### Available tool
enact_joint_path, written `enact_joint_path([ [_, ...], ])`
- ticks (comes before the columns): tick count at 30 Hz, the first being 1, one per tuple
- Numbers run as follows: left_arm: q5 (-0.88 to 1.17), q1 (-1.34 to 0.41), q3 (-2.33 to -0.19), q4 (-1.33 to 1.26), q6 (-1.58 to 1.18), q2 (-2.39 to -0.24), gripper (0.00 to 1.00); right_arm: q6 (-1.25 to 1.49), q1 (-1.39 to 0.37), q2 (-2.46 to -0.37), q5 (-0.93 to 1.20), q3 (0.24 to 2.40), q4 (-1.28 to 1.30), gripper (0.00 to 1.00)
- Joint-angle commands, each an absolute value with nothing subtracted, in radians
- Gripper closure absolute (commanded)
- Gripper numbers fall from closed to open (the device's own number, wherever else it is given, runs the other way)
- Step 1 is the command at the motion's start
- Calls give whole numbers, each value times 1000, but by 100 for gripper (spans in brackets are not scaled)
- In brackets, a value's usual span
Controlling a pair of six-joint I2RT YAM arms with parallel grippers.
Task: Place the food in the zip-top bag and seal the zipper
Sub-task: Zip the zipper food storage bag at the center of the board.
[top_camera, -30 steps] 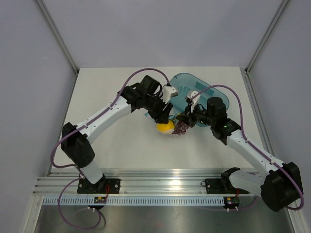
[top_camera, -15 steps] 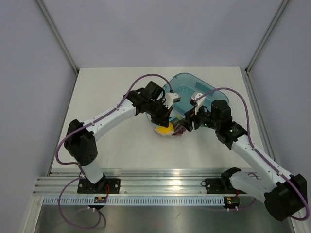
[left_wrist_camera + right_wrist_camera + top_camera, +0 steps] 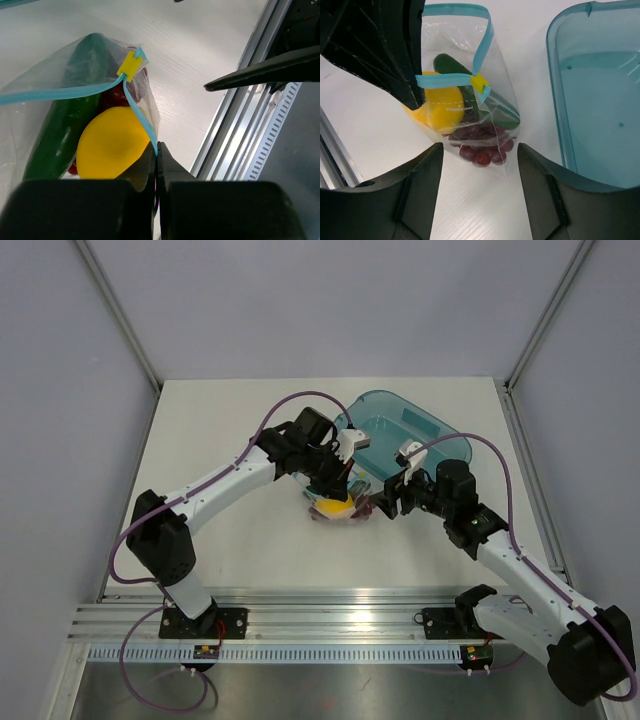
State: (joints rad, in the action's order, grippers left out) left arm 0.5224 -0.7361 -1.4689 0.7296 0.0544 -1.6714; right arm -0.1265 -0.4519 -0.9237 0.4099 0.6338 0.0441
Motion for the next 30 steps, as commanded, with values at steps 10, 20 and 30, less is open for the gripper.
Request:
enact_joint_path([
  [10, 574, -736, -1486, 690, 63, -1623, 100, -115, -459, -1068, 491, 640, -170, 36],
  [20, 583, -736, -1476, 704, 75, -1629, 100, -140, -459, -1166, 515, 678, -222, 40],
  [30, 578, -735, -1447, 696, 78, -1624, 100, -114, -459, -1164, 543, 666, -282, 50],
])
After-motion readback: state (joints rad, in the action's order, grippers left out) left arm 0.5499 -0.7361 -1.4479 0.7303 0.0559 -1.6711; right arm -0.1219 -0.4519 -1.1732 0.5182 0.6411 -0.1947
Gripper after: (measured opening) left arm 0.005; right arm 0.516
